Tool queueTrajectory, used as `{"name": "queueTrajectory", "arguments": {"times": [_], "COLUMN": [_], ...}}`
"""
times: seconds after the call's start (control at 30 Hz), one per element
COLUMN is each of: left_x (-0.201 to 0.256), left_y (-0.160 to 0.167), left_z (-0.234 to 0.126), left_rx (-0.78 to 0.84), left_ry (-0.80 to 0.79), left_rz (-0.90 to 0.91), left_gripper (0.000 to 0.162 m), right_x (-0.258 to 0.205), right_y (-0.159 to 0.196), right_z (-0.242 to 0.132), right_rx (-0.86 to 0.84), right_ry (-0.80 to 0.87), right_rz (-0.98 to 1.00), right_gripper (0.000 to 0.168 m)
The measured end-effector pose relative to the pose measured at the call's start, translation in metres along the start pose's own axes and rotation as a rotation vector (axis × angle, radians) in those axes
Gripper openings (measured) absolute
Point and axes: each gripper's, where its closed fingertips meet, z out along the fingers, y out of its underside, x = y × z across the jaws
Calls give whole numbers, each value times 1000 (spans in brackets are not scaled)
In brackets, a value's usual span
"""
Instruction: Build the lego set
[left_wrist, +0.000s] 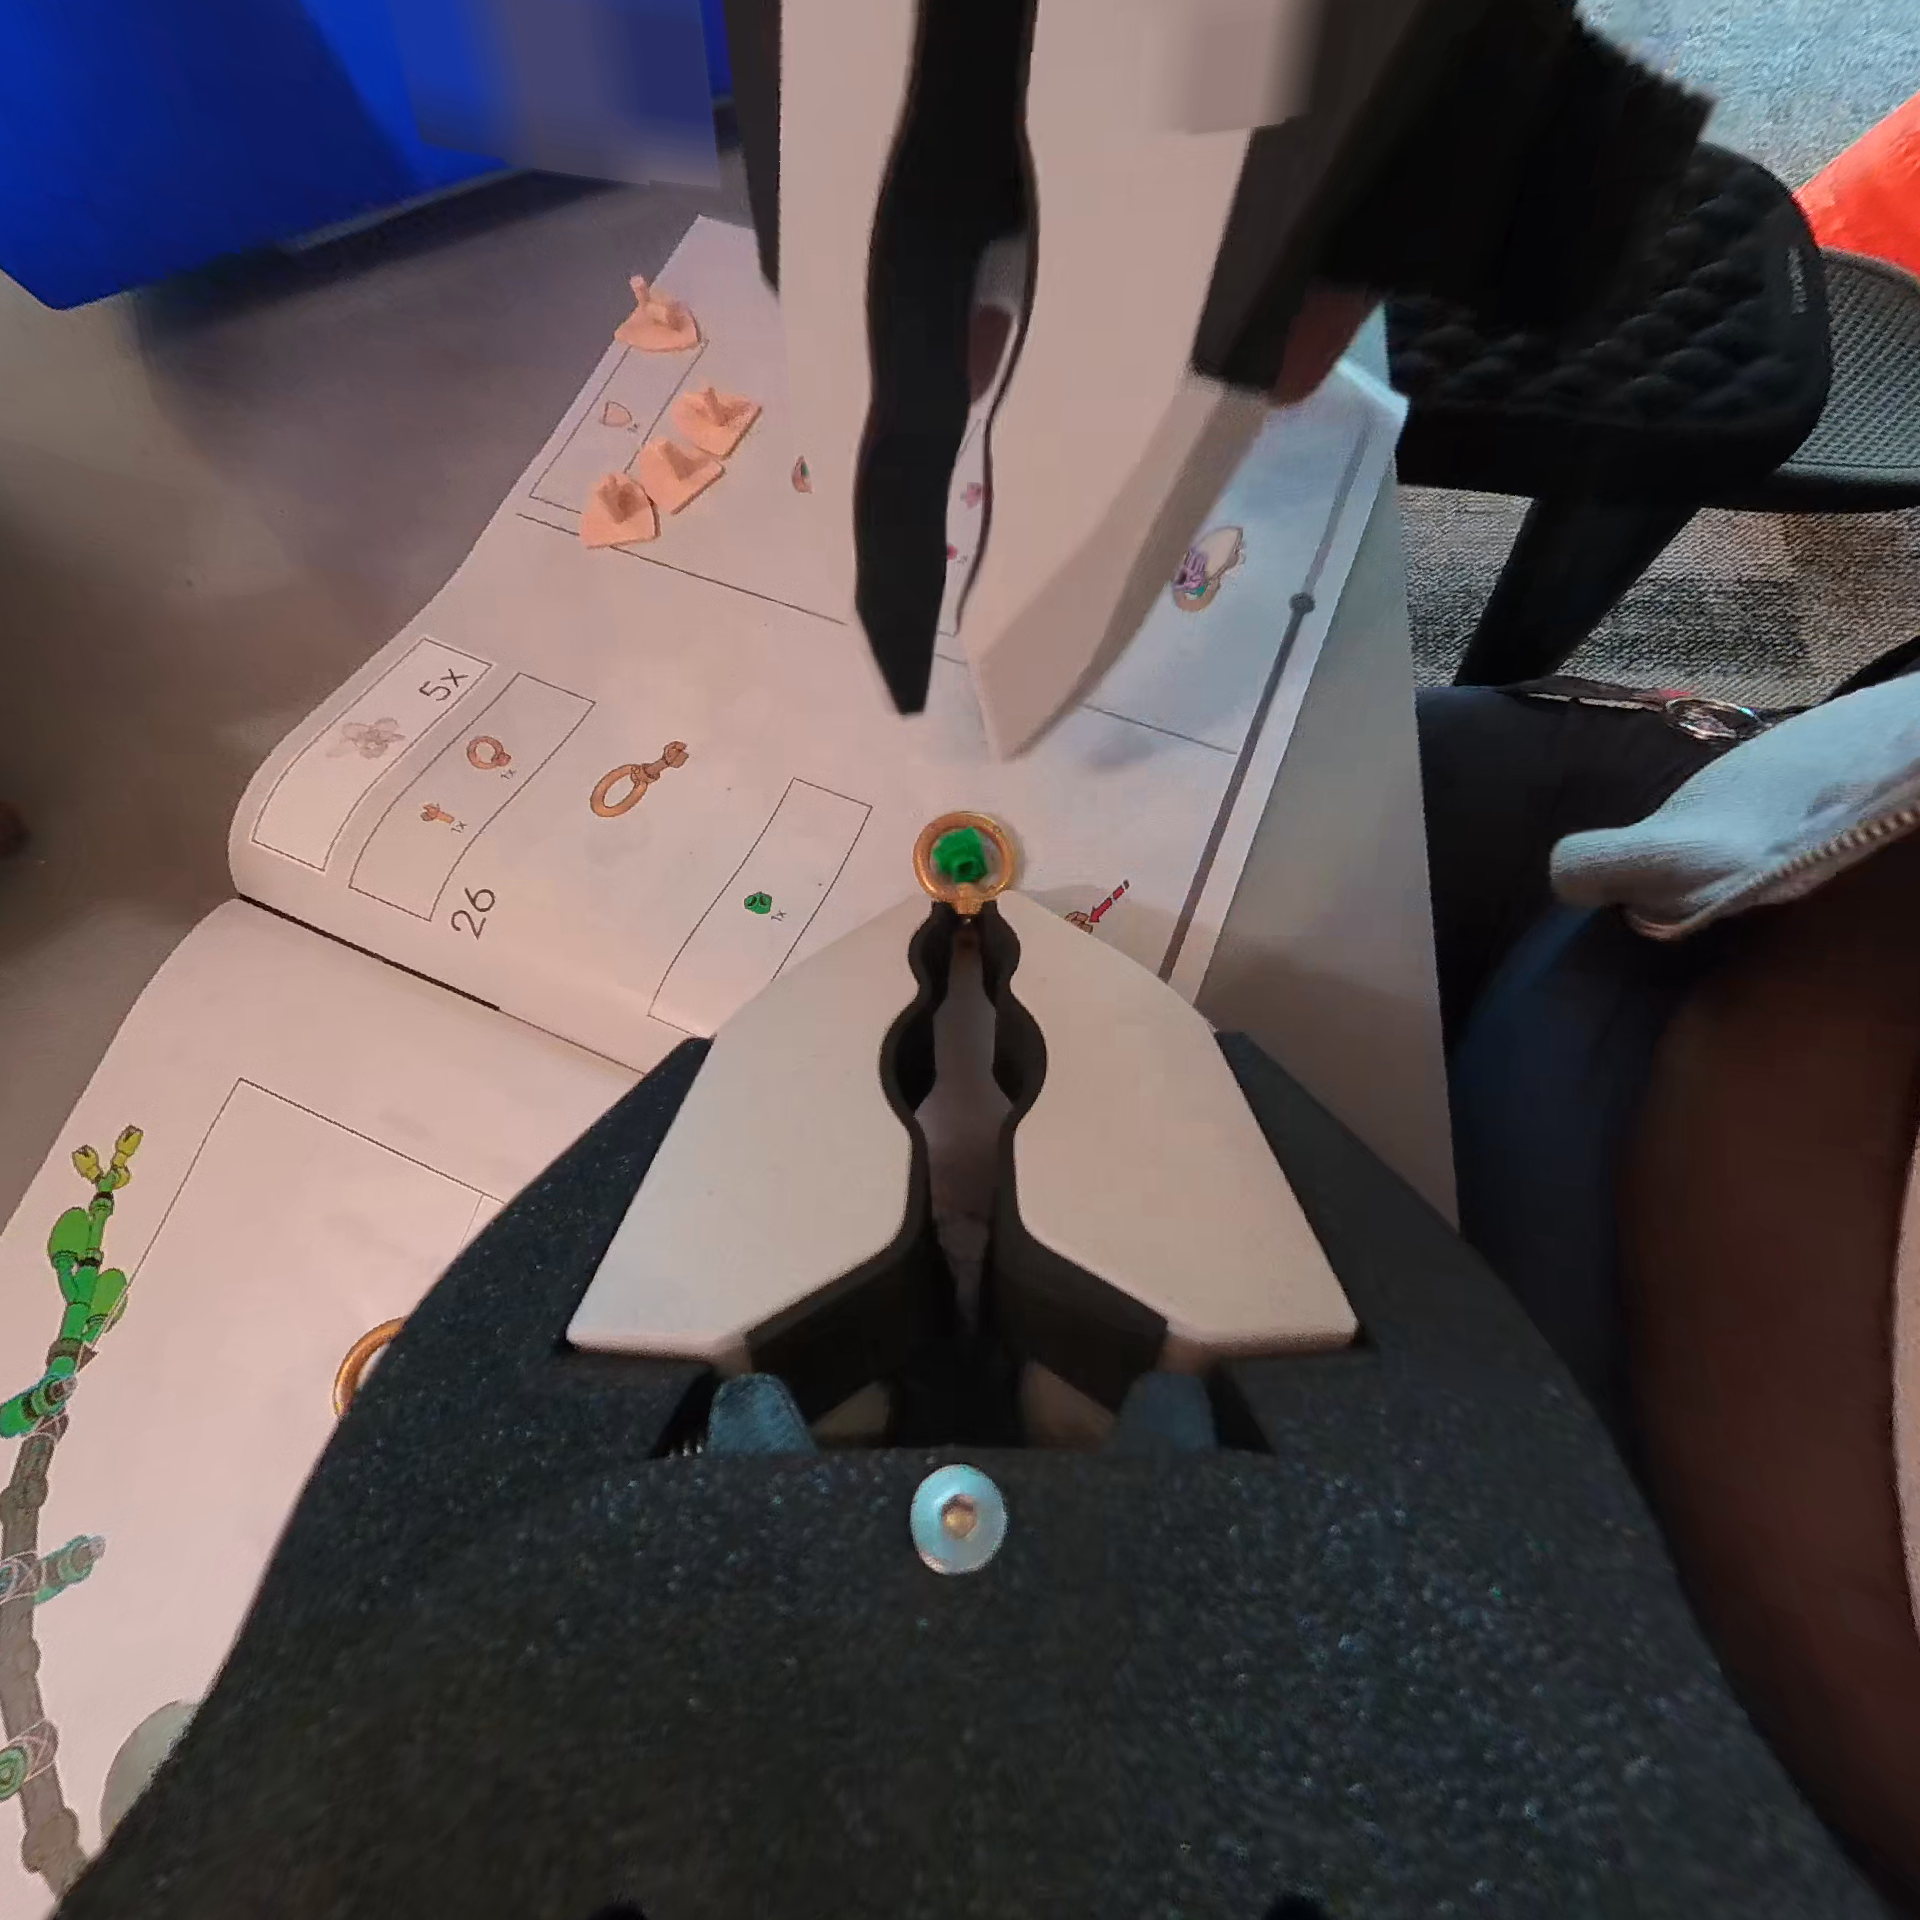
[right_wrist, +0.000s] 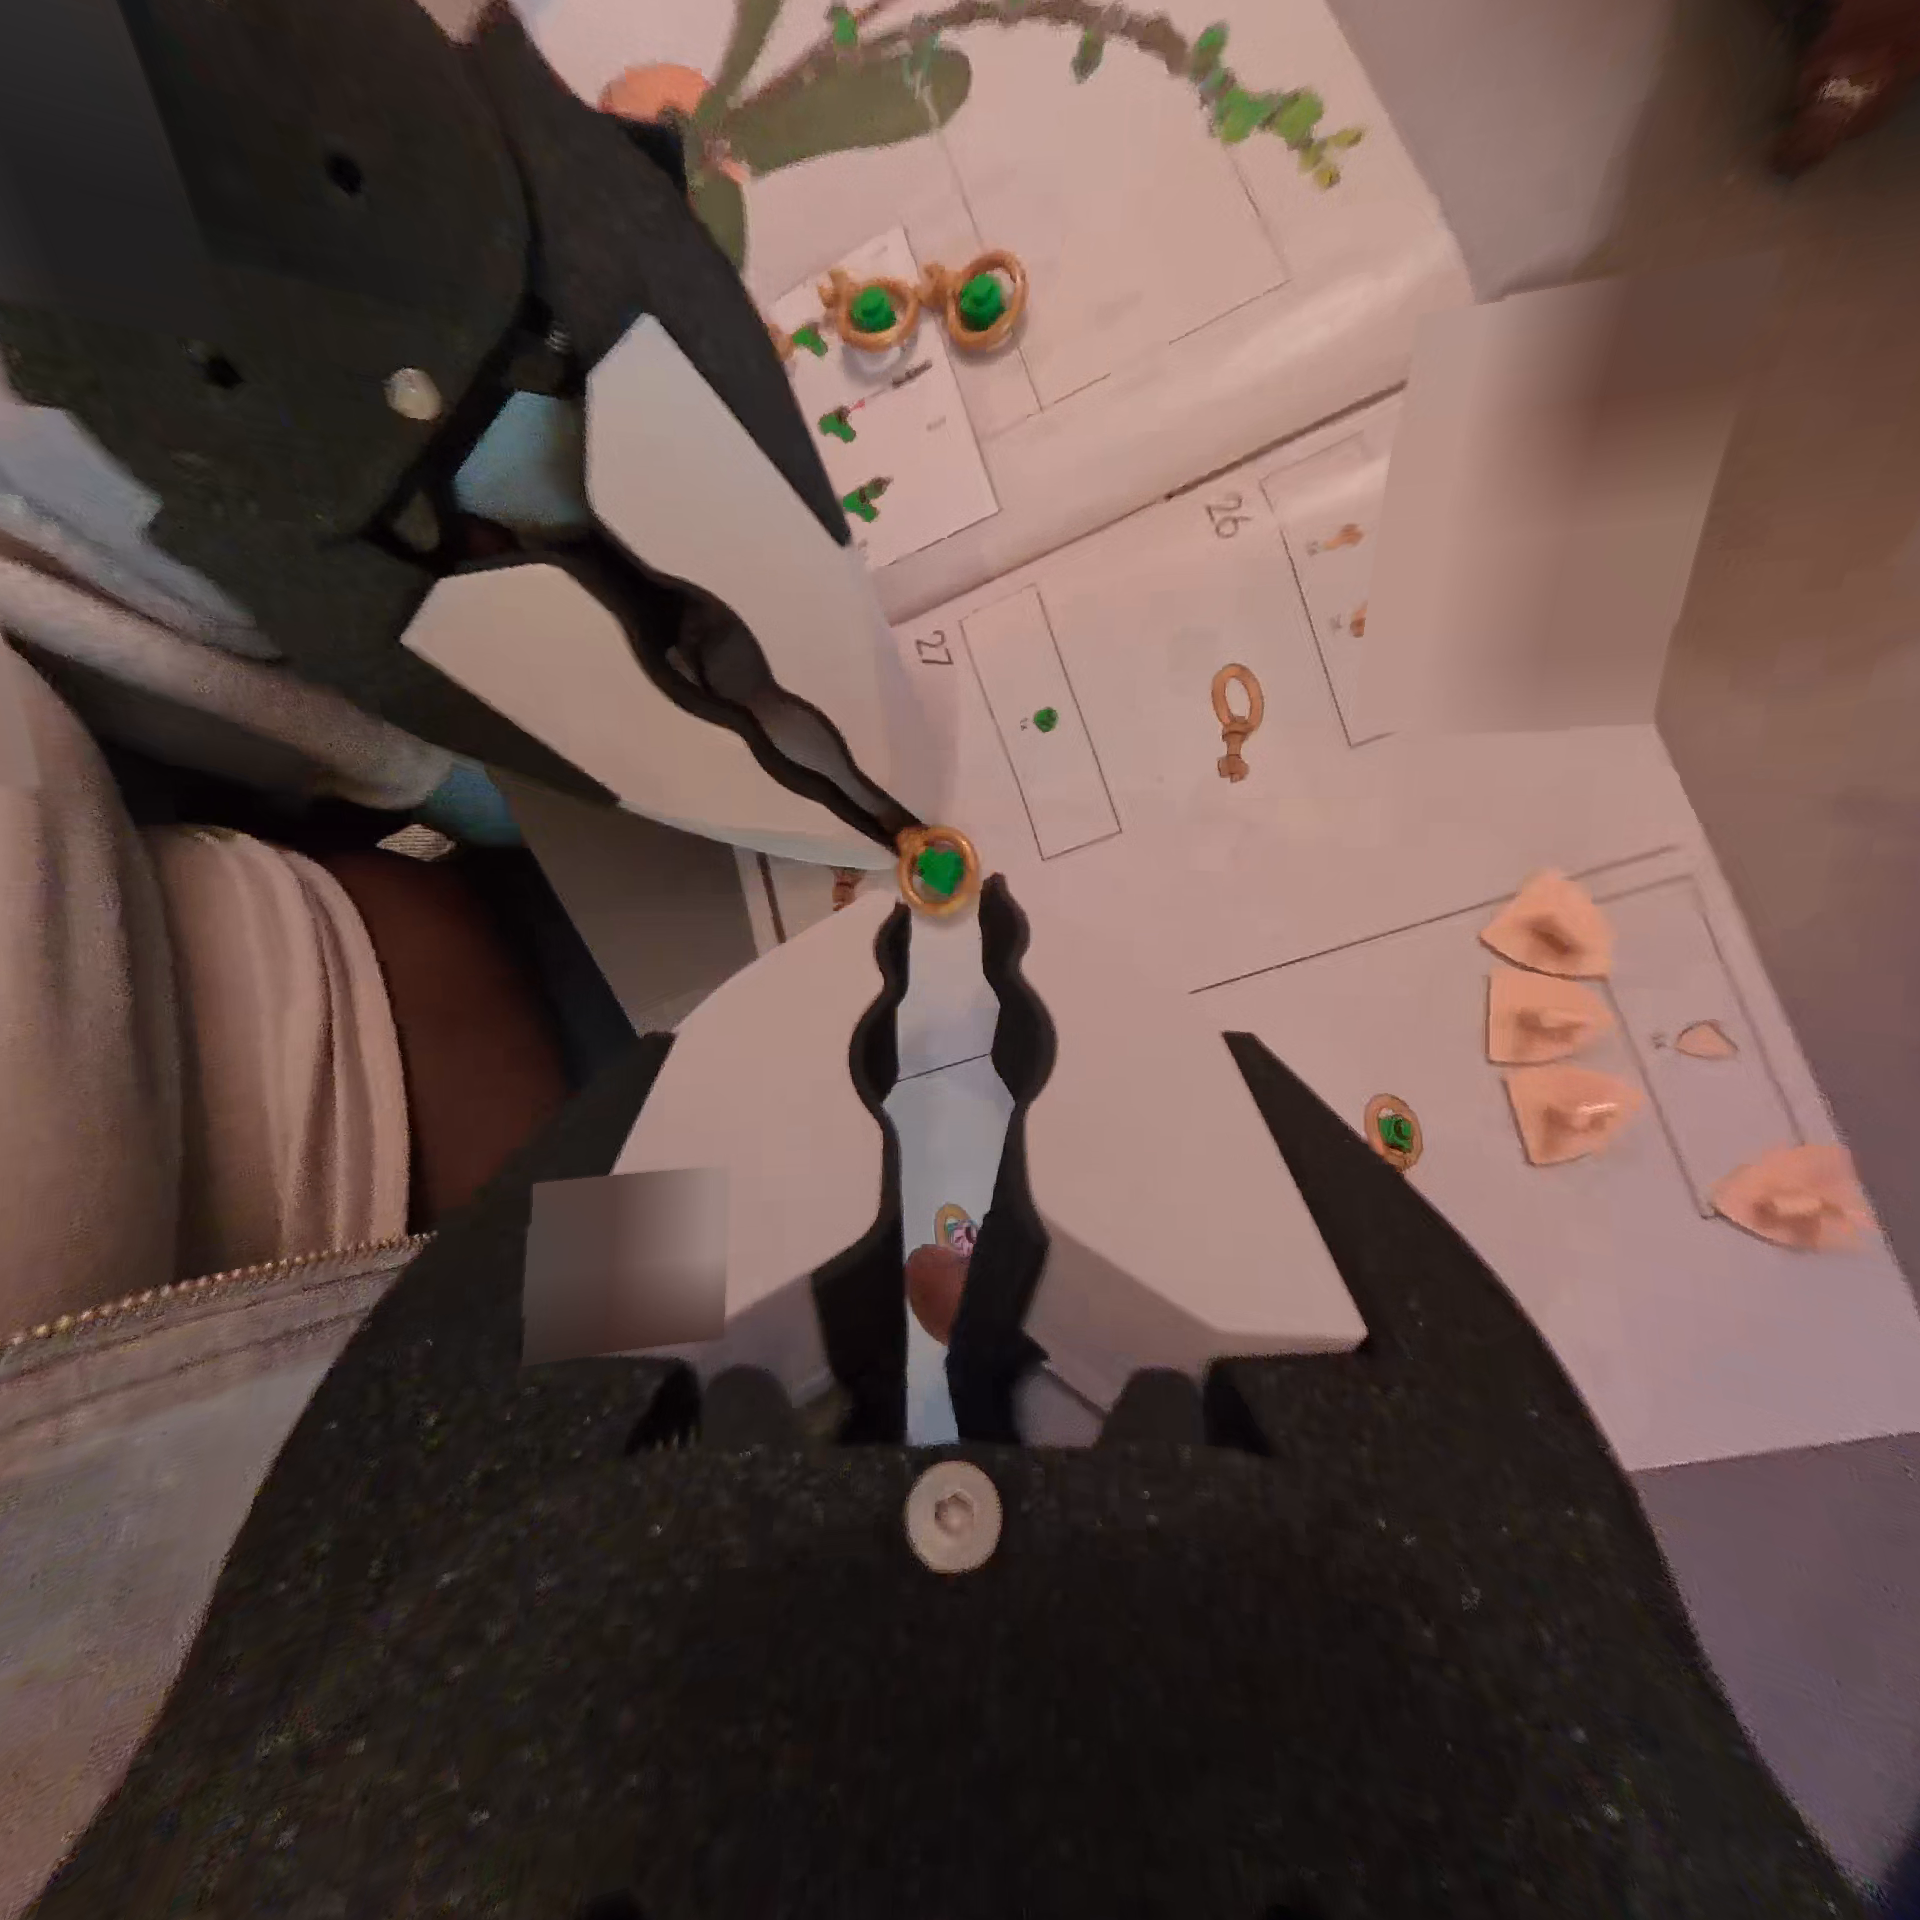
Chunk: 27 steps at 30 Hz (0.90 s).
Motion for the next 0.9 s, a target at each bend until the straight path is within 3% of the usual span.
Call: {"name": "queueTrajectory", "arguments": {"times": [0.4,0.73,0.9], "left_x": [0,0,0], "left_y": [0,1,1], "left_z": [0,-1,-1], "left_rx": [-2,-4,-4], "left_ry": [9,21,21], "left_rz": [-16,-41,-39], "left_gripper": [7,7,7], "right_x": [0,-16,-4], "right_y": [-1,13,-7], "right_z": [18,30,18], "right_rx": [-13,-61,84], "right_ry": [89,12,70], "right_rz": [-469,-489,-389], "right_gripper": [3,2,3]}}
